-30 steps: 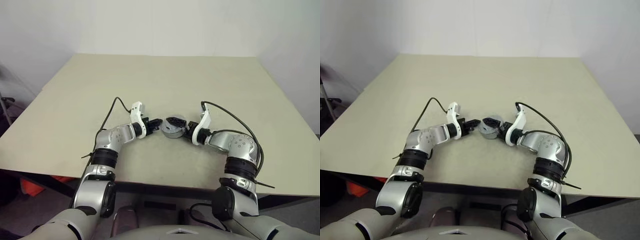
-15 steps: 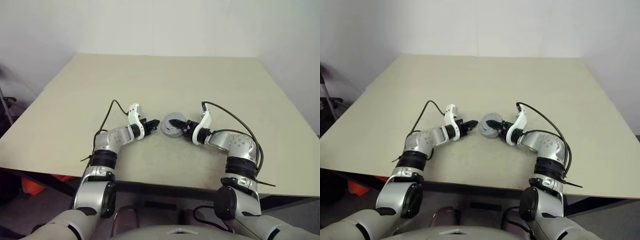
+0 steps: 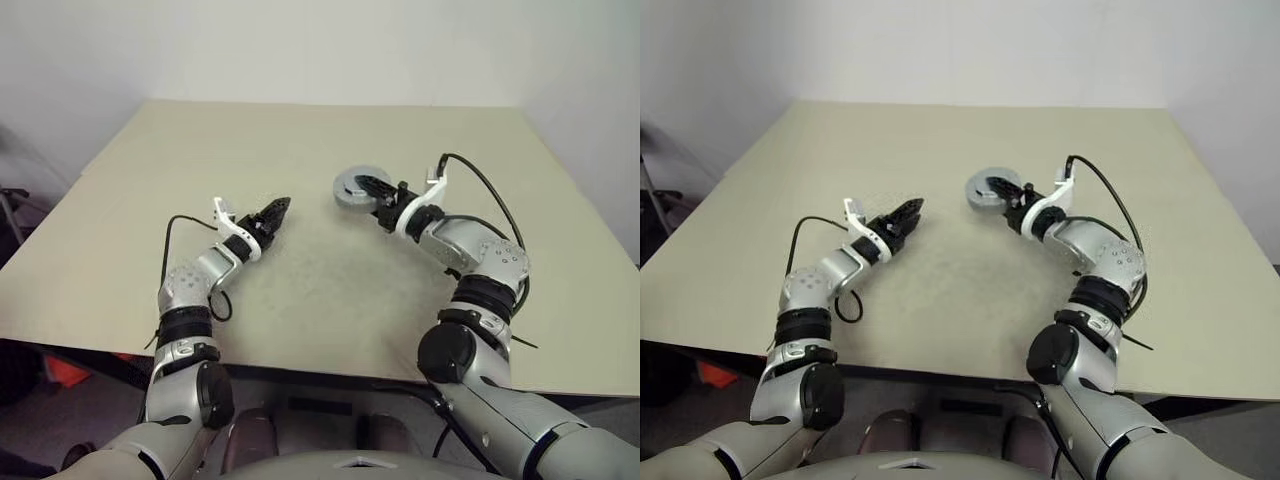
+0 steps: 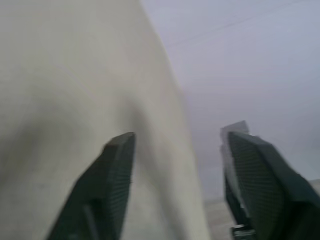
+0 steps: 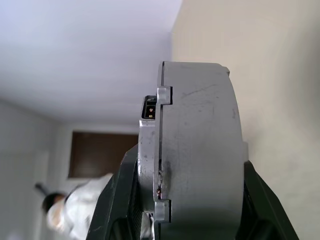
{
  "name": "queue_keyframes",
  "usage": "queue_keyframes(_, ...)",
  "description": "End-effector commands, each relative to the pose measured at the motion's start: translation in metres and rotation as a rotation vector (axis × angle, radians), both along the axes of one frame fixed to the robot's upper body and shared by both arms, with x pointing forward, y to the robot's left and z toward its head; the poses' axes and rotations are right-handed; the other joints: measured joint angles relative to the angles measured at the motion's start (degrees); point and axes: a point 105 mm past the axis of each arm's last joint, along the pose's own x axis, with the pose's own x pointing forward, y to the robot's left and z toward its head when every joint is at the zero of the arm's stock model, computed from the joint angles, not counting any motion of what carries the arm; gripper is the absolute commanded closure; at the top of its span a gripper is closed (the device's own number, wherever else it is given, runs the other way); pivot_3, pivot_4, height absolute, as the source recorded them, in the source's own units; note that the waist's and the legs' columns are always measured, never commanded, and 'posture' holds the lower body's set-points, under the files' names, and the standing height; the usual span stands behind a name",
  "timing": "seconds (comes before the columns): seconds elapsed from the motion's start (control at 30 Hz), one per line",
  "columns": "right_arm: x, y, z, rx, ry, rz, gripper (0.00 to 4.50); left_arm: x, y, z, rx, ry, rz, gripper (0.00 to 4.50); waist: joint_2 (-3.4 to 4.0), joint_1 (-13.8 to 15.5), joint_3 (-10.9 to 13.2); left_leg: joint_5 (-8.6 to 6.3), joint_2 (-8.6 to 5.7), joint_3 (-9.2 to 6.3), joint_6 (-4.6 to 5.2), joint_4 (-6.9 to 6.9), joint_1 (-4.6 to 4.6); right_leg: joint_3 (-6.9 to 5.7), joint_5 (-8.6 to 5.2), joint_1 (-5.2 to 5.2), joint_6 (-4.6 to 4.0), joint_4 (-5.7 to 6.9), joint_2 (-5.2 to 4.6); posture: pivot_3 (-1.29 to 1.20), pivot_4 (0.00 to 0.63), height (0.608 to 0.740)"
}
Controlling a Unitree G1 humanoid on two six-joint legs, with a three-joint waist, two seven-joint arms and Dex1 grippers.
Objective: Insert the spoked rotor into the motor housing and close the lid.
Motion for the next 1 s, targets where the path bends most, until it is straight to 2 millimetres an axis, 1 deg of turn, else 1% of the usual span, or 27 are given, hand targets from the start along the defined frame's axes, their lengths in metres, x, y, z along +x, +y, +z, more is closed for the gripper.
queue_keyframes(0.03,-0.005,0.014,0.027,0.04,-0.096,0.068,2.44,-0.005,-0.002,0.018,-0.077,-0.051,-0.025,0.03,0.0,0.2,0.0,-0.01,-0.01,0.0,0.01,0.04,-0.02,0.0,0.0,0.0,0.0,0.0,-0.01,0.0,0.0,0.74)
queue_keyframes(0.1,-0.011,0.021,0.029,0.043,-0.115,0.108,2.44,-0.011,-0.01,0.019,-0.15,-0.009,-0.089,0.03,0.0,0.2,0.0,-0.02,-0.01,0.0,0.01,0.11,-0.04,0.0,0.01,0.0,0.01,0.02,-0.02,0.0,0.0,0.74)
queue_keyframes(0.17,-0.013,0.024,0.024,0.022,-0.102,0.125,2.44,-0.017,-0.014,0.026,-0.223,-0.017,-0.143,0.03,-0.01,0.2,0.0,-0.02,0.01,0.0,0.0,0.16,-0.03,0.01,0.01,0.0,0.02,0.04,-0.01,0.0,0.0,0.74)
queue_keyframes(0.23,-0.015,0.025,0.018,0.01,-0.088,0.133,2.44,-0.019,-0.016,0.028,-0.245,-0.012,-0.172,0.03,-0.01,0.2,0.0,-0.02,0.02,0.0,0.0,0.25,-0.03,0.01,0.02,0.01,0.03,0.1,-0.01,0.0,0.0,0.74)
queue_keyframes(0.3,-0.018,0.028,0.02,0.014,-0.103,0.156,2.44,-0.02,-0.02,0.027,-0.256,0.001,-0.19,0.03,-0.01,0.2,0.0,-0.02,0.02,0.0,-0.01,0.31,-0.02,0.01,0.02,0.02,0.04,0.1,-0.01,0.0,0.0,0.74)
queue_keyframes(0.4,-0.022,0.033,0.017,-0.006,-0.104,0.177,2.44,-0.021,-0.026,0.033,-0.299,-0.01,-0.215,0.03,-0.01,0.2,0.0,-0.01,0.0,0.0,-0.02,0.44,-0.04,0.01,0.07,0.02,0.13,0.12,-0.01,0.0,0.0,0.74)
queue_keyframes(0.53,-0.023,0.034,0.013,-0.021,-0.095,0.177,2.44,-0.021,-0.035,0.033,-0.288,-0.001,-0.238,0.03,-0.01,0.2,0.0,-0.01,-0.02,0.0,-0.02,0.59,-0.04,0.0,0.18,0.06,0.23,0.14,-0.01,0.0,0.0,0.74)
queue_keyframes(0.63,-0.024,0.035,0.017,-0.019,-0.116,0.176,2.44,-0.02,-0.041,0.032,-0.277,0.01,-0.249,0.03,-0.01,0.2,0.0,0.02,-0.02,0.0,-0.03,0.61,-0.03,0.01,0.22,0.08,0.25,0.15,-0.01,0.0,0.0,0.74)
queue_keyframes(0.87,-0.024,0.035,0.022,-0.02,-0.136,0.17,2.44,-0.016,-0.047,0.03,-0.269,0.02,-0.252,0.03,-0.02,0.2,0.0,0.02,-0.03,0.0,-0.02,0.64,-0.04,0.0,0.24,0.08,0.28,0.16,-0.01,0.0,0.0,0.74)
queue_keyframes(0.97,-0.024,0.035,0.023,-0.022,-0.14,0.167,2.44,-0.014,-0.05,0.029,-0.268,0.024,-0.244,0.65,-0.02,0.2,0.0,0.02,-0.04,0.0,-0.02,0.65,-0.04,0.0,0.24,0.08,0.28,0.16,-0.01,0.0,0.0,0.74)
queue_keyframes(1.0,-0.023,0.034,0.023,-0.023,-0.139,0.165,2.44,-0.014,-0.05,0.029,-0.269,0.023,-0.24,0.97,-0.02,0.2,0.0,0.03,-0.04,0.0,-0.02,0.65,-0.05,0.0,0.24,0.08,0.28,0.17,-0.01,0.0,0.0,0.74)
